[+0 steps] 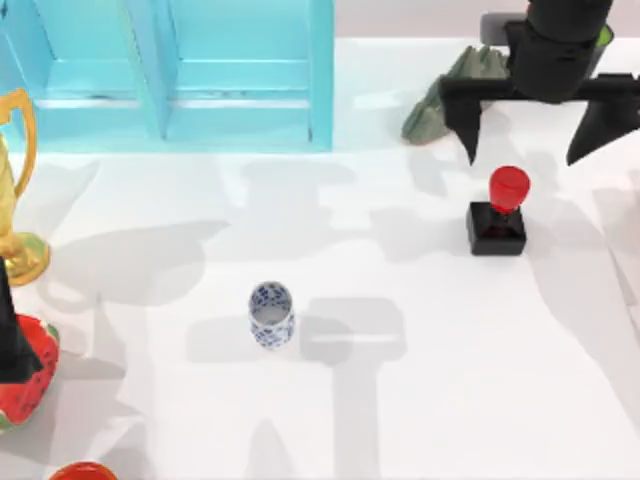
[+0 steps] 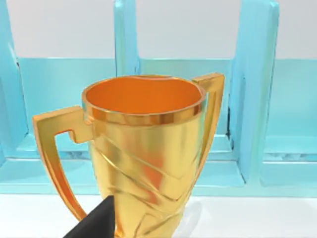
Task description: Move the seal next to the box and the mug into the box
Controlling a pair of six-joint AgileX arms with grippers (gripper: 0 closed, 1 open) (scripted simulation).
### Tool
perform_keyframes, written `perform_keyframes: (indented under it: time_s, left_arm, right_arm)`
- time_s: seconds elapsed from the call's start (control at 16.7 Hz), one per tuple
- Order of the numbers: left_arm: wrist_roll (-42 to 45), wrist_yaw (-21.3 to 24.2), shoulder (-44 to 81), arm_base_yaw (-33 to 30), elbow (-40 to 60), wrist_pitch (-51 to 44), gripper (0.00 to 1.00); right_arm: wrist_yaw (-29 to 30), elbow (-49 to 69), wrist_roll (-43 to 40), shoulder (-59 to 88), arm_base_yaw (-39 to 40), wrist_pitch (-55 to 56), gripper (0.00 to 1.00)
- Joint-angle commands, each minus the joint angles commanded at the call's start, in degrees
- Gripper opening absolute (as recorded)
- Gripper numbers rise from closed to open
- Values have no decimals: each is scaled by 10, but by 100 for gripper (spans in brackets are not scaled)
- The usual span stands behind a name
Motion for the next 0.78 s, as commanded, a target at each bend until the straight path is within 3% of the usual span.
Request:
perform_keyframes:
  time_s: [0.36, 0.78]
  left_arm:
    - [0, 0, 0, 0, 0, 0, 100]
    - [0, 0, 0, 0, 0, 0, 100]
  right_arm:
    - [0, -24, -1, 0, -1, 23, 100]
    - [0, -174, 1, 2, 1, 176, 100]
